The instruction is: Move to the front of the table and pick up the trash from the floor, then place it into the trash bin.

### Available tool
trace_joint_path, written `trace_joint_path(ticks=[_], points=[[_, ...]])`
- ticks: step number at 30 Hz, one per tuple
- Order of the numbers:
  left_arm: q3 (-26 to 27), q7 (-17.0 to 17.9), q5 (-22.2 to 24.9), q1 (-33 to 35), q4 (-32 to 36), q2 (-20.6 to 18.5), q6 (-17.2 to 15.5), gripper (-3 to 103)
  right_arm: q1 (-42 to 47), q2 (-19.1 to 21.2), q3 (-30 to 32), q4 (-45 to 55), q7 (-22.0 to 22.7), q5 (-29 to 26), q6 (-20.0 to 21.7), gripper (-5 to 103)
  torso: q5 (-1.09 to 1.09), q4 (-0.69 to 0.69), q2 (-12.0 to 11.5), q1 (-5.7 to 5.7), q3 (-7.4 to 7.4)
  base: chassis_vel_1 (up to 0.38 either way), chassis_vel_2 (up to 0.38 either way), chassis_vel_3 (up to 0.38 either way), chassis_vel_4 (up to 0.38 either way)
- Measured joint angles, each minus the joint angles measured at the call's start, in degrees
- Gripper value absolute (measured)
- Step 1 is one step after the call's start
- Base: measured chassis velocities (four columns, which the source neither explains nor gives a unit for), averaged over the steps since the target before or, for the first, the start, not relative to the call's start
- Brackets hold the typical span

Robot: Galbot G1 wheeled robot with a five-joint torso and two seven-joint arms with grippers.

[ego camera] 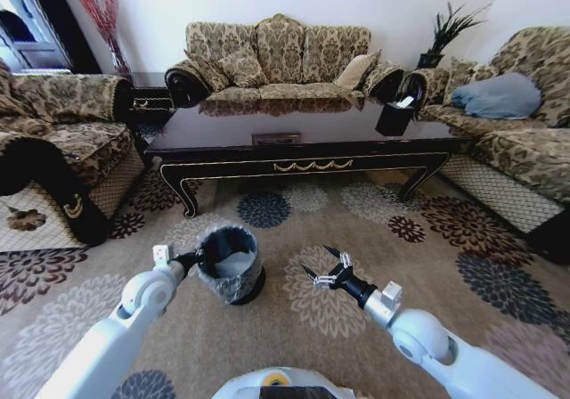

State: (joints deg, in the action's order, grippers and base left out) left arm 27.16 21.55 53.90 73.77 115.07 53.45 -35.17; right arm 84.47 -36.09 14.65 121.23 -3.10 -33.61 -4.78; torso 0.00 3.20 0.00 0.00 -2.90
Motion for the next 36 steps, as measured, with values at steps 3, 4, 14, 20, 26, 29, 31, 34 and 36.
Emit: trace_joint_path(ticks=[3, 4, 14, 20, 26, 29, 31, 34, 36], points=[[0.9, -1.1, -1.8, 1.2, -1.6, 1.1, 0.7, 5, 0.6, -0.3, 0.4, 0.0, 0.0, 0.2, 0.0, 100, -0.01, 0.01, 0.0, 0.00, 0.00, 0.000, 0.000, 0.000, 0.000], [1.1, -1.3, -2.2, 1.6, -2.0, 1.4, 0.8, 5, 0.9, -0.3, 0.7, 0.1, 0.0, 0.2, 0.0, 100, -0.01, 0.00, 0.0, 0.00, 0.00, 0.000, 0.000, 0.000, 0.000], [1.5, -2.1, -4.0, 3.1, -3.9, 2.3, 2.1, 5, 4.2, -1.4, 3.2, 0.1, -0.6, 1.4, -0.8, 100, 0.00, 0.00, 0.0, 0.00, 0.00, 0.000, 0.000, 0.000, 0.000], [0.8, -2.6, -5.5, 3.3, -4.5, 2.5, 3.0, 5, 6.2, -1.7, 4.9, 0.2, -1.1, 2.2, -1.6, 100, 0.00, 0.00, 0.0, 0.00, 0.00, 0.000, 0.000, 0.000, 0.000], [0.6, -2.6, -6.6, 3.9, -4.9, 2.5, 3.3, 5, 6.9, -1.9, 5.2, 0.6, -1.3, 2.5, -1.8, 100, 0.00, 0.00, 0.0, 0.00, -0.01, 0.000, 0.000, 0.000, 0.000], [0.7, -2.8, -7.9, 4.5, -5.0, 2.5, 3.4, 3, 7.0, -1.9, 5.2, 0.8, -1.3, 2.6, -1.8, 100, 0.00, 0.00, 0.0, 0.00, 0.00, 0.000, 0.000, 0.000, 0.000], [1.0, -3.0, -8.0, 5.0, -4.8, 2.6, 3.5, 8, 7.0, -1.9, 5.2, 1.0, -1.4, 2.6, -1.8, 100, 0.00, 0.01, 0.0, 0.00, 0.00, 0.000, 0.000, 0.000, 0.000], [1.3, -2.9, -8.0, 5.4, -4.5, 2.7, 3.4, 19, 7.0, -1.9, 5.3, 1.1, -1.4, 2.5, -1.8, 100, 0.00, 0.00, 0.0, 0.00, 0.00, 0.000, 0.000, 0.000, 0.000], [1.5, -2.6, -8.1, 5.6, -4.0, 3.0, 3.4, 29, 7.1, -1.9, 5.3, 1.2, -1.4, 2.5, -1.8, 100, 0.00, 0.00, 0.0, 0.00, 0.00, 0.000, 0.000, 0.000, 0.000]])
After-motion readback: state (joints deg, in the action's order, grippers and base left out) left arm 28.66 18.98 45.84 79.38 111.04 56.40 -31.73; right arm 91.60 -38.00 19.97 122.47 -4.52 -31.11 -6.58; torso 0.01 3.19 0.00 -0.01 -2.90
